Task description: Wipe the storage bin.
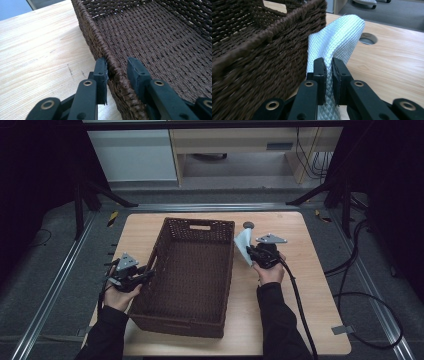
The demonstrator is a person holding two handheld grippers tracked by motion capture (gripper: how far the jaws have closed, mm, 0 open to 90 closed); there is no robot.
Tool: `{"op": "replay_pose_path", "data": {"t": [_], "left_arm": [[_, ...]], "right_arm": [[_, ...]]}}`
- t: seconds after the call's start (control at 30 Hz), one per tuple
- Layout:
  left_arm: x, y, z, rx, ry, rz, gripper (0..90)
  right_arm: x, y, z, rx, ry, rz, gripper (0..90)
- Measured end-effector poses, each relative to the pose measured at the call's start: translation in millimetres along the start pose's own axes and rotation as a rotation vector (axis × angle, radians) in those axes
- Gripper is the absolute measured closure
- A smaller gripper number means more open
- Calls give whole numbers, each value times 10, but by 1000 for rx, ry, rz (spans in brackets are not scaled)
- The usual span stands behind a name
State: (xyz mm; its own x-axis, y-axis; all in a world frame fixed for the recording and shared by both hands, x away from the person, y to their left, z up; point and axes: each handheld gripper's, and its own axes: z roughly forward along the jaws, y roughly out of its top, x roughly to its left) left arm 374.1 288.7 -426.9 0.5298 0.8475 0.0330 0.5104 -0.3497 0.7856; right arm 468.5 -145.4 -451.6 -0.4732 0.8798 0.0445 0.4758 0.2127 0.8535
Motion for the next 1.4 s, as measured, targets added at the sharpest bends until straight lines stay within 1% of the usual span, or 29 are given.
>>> {"op": "replay_pose_path", "data": {"t": [0.07, 0.13, 0.33, 0.4, 0.5, 0.57, 0.67, 0.73, 0.83, 0.87, 0.93, 1.1, 1.13, 1.27, 1.4], "left_arm": [[-2, 2, 0, 2, 2, 1, 697], [-2, 1, 0, 2, 1, 0, 697], [-2, 2, 1, 2, 1, -2, 697], [-3, 4, 3, 2, 1, -2, 697], [-10, 8, 9, 1, 3, -2, 697], [-14, 11, 12, 1, 5, -3, 697], [-16, 15, 18, 1, 5, -3, 697], [-18, 17, 21, 1, 6, -2, 697], [-19, 19, 23, 2, 6, -1, 697], [-19, 19, 23, 2, 6, -2, 697], [-19, 19, 23, 1, 6, -2, 697], [-19, 20, 25, 1, 6, -3, 697], [-19, 21, 27, 0, 7, -3, 697], [-21, 28, 35, 1, 8, -4, 697], [-23, 37, 52, -2, 8, -7, 697]], "right_arm": [[12, -24, 125, 11, -3, 7, 829], [22, -46, 197, 19, -13, 8, 830], [23, -121, 348, 78, -51, -31, 832], [20, -123, 363, 74, -34, -28, 833], [17, -55, 337, 27, 5, -9, 833], [18, 24, 292, -21, 28, 10, 833], [25, 172, 214, -81, 56, 12, 835], [23, 238, 165, -123, 67, 16, 835], [37, 326, 119, -150, 71, -21, 835], [45, 342, 117, -152, 76, -28, 835], [61, 340, 137, -143, 86, -38, 837], [79, 234, 263, -53, 93, -76, 838], [81, 198, 293, -37, 100, -78, 838], [73, 65, 373, 13, 101, -62, 838], [46, -82, 479, 93, 87, -67, 838]]}}
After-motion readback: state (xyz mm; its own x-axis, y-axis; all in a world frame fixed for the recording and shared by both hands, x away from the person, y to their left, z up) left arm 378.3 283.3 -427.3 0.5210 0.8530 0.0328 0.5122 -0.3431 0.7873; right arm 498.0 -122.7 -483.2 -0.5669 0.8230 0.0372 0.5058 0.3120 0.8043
